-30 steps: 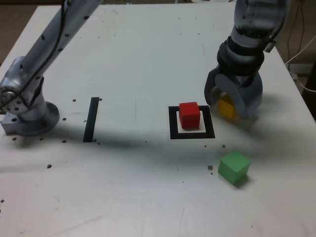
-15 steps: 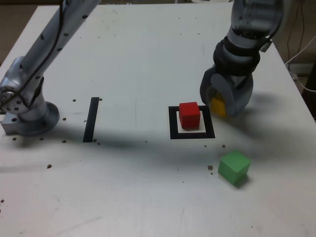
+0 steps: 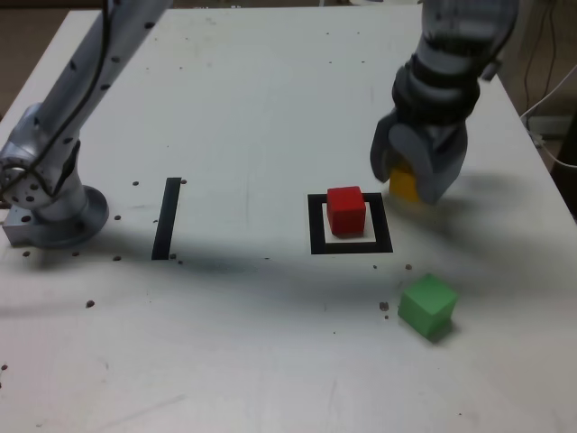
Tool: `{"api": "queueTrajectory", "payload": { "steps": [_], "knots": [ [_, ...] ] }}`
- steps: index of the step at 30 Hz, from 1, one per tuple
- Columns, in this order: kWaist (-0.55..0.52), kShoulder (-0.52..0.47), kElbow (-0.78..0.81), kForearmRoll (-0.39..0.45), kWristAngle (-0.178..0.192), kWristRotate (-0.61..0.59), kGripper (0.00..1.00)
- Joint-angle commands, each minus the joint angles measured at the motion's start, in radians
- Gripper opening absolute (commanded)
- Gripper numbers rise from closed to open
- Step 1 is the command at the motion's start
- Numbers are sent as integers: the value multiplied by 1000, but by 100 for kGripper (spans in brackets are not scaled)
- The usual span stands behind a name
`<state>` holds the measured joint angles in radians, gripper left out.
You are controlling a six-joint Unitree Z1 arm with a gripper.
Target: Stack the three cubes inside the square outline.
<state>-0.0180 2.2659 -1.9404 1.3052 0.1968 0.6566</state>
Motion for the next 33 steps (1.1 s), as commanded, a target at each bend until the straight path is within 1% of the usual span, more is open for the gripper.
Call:
{"api": "queueTrajectory", "payload": {
  "steps": [1,5,8,12,15,17,19,22,33],
  "knots": [
    [-2,-47,-12,26,7,-30,8],
    [-2,-117,-4,80,17,-145,6],
    [-2,-161,30,125,6,-283,5],
    [-8,-206,103,172,-37,-483,5],
    [-20,-226,153,177,-77,-609,5],
    [-24,-230,169,171,-97,-660,5],
    [-26,-229,178,162,-113,-696,5],
    [-27,-226,189,144,-127,-731,5],
    [-28,-238,270,116,-119,-750,7]
  ]
}}
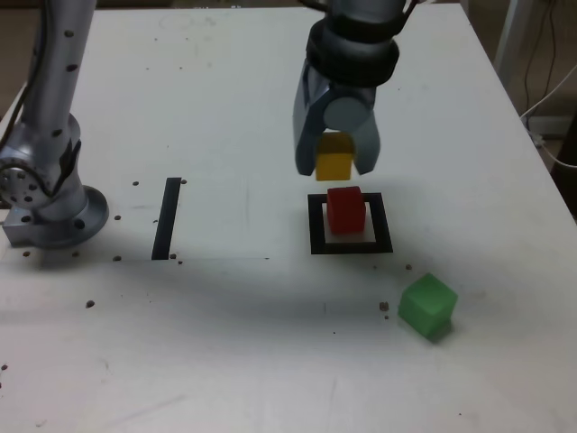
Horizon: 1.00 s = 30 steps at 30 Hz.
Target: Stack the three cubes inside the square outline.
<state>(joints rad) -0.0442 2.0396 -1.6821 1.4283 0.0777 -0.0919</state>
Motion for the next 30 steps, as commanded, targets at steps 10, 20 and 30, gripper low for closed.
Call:
{"api": "queueTrajectory", "payload": {
  "steps": [10,20,30],
  "knots": [
    [-2,-14,25,-54,-24,9,7],
    [-6,17,45,-107,-43,9,7],
    [-9,28,48,-119,-44,18,9]
  ]
}}
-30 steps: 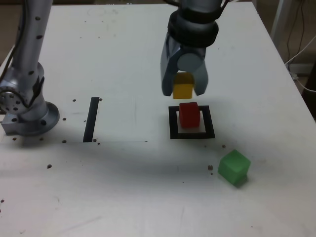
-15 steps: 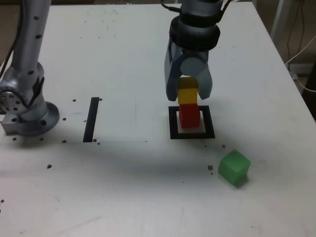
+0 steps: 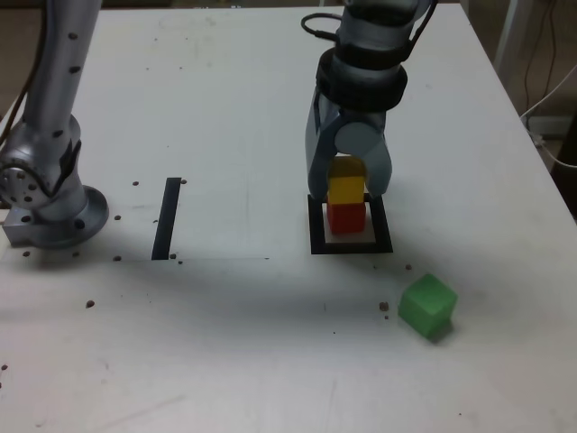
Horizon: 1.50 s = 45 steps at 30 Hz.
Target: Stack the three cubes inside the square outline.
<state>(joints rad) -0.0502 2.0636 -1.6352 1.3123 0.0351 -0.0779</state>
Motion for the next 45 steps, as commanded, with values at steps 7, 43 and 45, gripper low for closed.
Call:
{"api": "queueTrajectory", "payload": {
  "steps": [7,43,45],
  "knots": [
    [-5,14,2,-1,-21,19,27],
    [-65,-163,42,16,28,4,100],
    [-95,-182,54,19,27,-25,100]
  ]
}}
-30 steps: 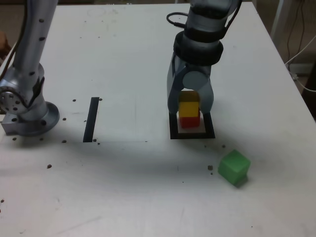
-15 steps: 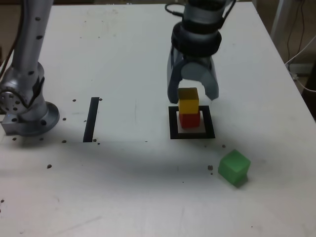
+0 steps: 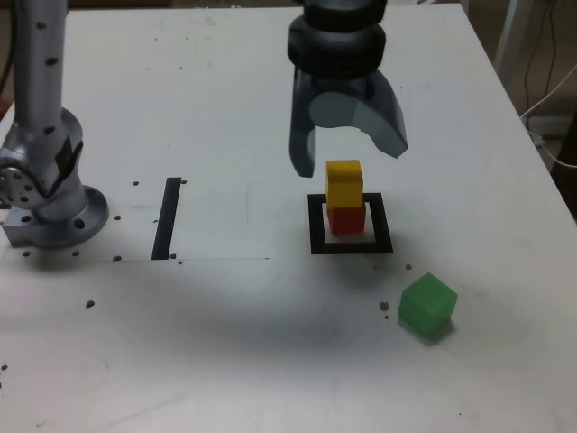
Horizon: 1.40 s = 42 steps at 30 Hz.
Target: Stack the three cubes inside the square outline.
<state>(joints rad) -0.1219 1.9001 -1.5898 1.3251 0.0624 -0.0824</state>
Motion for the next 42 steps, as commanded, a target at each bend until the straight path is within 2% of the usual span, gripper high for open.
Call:
{"api": "queueTrajectory", "payload": {
  "steps": [1,8,14,18,26,34,42],
  "knots": [
    [-39,-25,10,8,1,-37,100],
    [-163,-13,-33,19,4,-158,100],
    [-231,40,-85,9,-66,-279,100],
    [-252,78,-97,-63,-99,-371,100],
    [-243,148,-105,-198,-117,-539,100],
    [-206,219,-85,-214,-128,-566,100],
    [-185,274,-95,-232,-181,-555,98]
  ]
}}
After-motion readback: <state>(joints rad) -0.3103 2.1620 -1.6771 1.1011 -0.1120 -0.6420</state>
